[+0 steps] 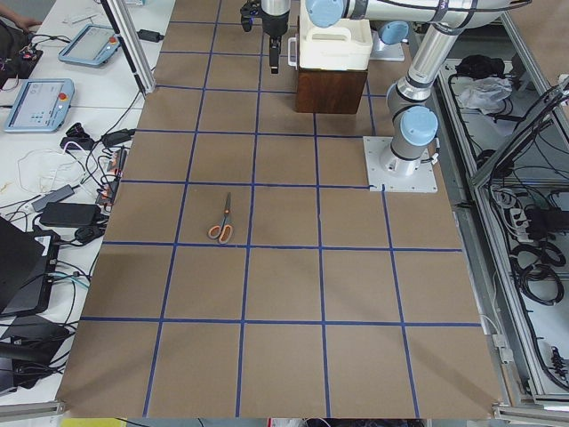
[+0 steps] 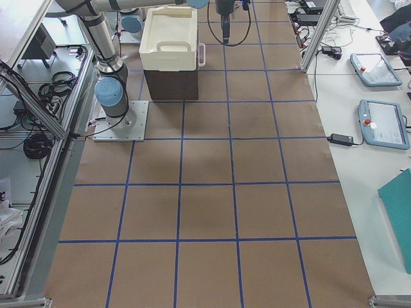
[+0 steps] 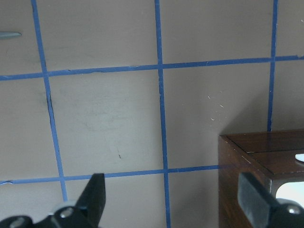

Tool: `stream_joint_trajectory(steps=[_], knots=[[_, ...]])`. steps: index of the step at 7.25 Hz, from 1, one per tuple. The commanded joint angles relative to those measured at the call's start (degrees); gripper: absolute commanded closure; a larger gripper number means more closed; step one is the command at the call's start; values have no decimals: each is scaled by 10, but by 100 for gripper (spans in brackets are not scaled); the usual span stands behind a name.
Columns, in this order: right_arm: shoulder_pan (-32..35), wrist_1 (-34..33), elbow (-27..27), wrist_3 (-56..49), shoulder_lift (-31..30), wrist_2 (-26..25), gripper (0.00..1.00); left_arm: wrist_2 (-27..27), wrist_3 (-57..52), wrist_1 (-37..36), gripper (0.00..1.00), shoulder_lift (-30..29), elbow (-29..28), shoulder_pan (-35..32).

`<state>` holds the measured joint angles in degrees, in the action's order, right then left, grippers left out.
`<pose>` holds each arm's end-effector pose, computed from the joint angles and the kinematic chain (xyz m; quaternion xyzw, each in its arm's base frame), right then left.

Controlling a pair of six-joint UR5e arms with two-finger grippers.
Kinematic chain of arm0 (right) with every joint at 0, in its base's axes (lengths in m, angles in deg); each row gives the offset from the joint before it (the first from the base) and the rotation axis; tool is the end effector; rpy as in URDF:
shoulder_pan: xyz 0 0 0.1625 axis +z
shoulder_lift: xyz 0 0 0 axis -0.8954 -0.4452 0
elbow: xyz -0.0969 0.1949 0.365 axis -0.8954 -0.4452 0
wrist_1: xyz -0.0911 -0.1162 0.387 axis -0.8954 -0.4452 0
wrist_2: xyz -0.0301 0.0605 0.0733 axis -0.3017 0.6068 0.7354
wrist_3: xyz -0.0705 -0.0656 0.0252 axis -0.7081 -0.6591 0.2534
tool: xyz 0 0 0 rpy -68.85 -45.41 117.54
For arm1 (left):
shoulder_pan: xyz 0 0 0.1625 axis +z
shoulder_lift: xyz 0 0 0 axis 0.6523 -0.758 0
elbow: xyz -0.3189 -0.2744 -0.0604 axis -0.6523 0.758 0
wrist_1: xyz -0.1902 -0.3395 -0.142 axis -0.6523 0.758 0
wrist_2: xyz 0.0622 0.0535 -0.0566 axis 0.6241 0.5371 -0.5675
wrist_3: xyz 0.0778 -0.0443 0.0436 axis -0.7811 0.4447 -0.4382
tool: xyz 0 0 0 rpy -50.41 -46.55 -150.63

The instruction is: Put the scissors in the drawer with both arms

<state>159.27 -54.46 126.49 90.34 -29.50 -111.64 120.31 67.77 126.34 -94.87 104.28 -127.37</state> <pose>0.1838 -0.4934 0.5124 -0.0288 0.9987 -0.0416 0.0057 -0.1090 -0.4742 0.5013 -0.0363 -0.9992 0.0010 0.0161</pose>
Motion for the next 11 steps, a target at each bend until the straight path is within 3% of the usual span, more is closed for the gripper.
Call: stream_joint_trajectory(steps=[1,2,4,5,8,11], knots=[[43,-2,34,-153,9,21,0,32,-108,1,0,-6,5,32],[54,-7,59,-274,31,33,0,58,-183,-4,0,-8,25,67],[56,-9,64,-433,95,100,0,55,-417,-27,0,-19,58,166],[59,-10,57,-525,112,92,0,53,-540,-47,0,-43,63,219],[88,-21,53,-673,135,77,0,60,-776,-96,0,-118,63,271],[130,-27,52,-700,170,27,0,59,-1029,-276,0,-204,58,296]])
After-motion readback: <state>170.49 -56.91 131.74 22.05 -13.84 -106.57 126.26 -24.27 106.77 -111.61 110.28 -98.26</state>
